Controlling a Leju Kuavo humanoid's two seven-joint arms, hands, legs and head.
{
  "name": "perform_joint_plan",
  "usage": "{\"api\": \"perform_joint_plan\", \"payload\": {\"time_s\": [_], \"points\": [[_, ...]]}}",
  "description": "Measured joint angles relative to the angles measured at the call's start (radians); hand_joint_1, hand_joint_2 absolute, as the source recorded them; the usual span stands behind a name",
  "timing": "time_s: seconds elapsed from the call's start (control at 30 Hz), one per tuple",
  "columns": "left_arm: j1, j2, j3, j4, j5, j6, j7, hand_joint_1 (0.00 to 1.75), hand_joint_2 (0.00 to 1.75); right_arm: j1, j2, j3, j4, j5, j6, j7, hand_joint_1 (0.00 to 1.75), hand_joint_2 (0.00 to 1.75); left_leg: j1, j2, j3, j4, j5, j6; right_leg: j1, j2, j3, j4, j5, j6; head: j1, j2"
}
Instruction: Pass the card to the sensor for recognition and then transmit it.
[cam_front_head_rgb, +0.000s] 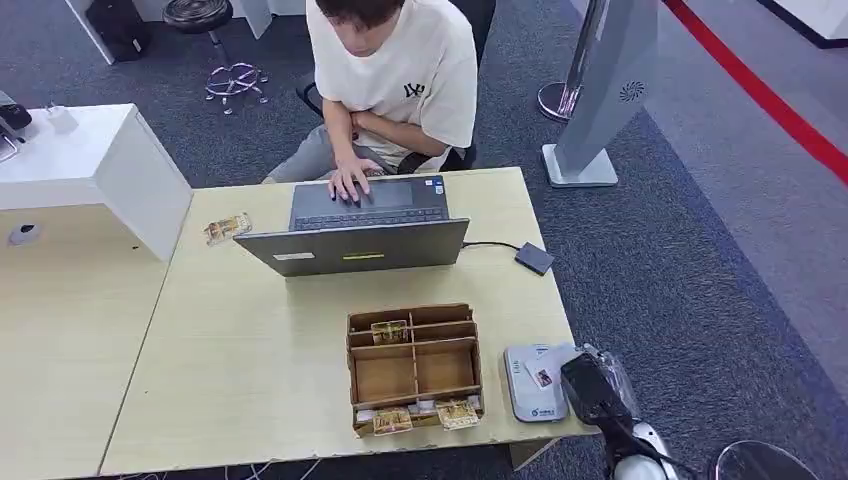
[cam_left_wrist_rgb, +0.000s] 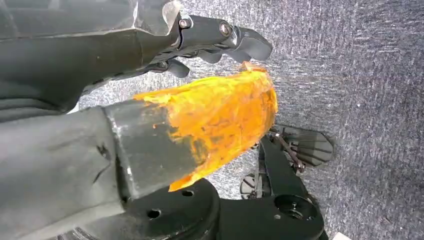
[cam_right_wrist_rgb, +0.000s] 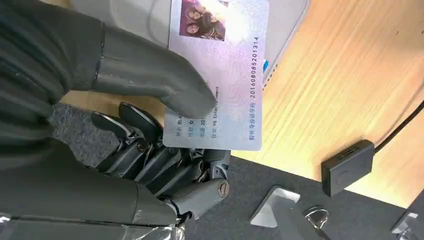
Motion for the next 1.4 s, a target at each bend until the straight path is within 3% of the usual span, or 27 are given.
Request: {"api": "perform_joint_plan", "payload": {"time_s": [1.4], "points": [[0.0,0.006,-0.008,0.0,0.029,-0.013,-0.004,0.0,0.0,-0.03,0.002,-0.009,0.042,0.014,0.002,-0.016,1.75,1.75,0.0,0.0,0.001,0.0,0.0,0.0,0.0,0.0,0.001,0.0,0.001,0.001,0.0,0.0]]}}
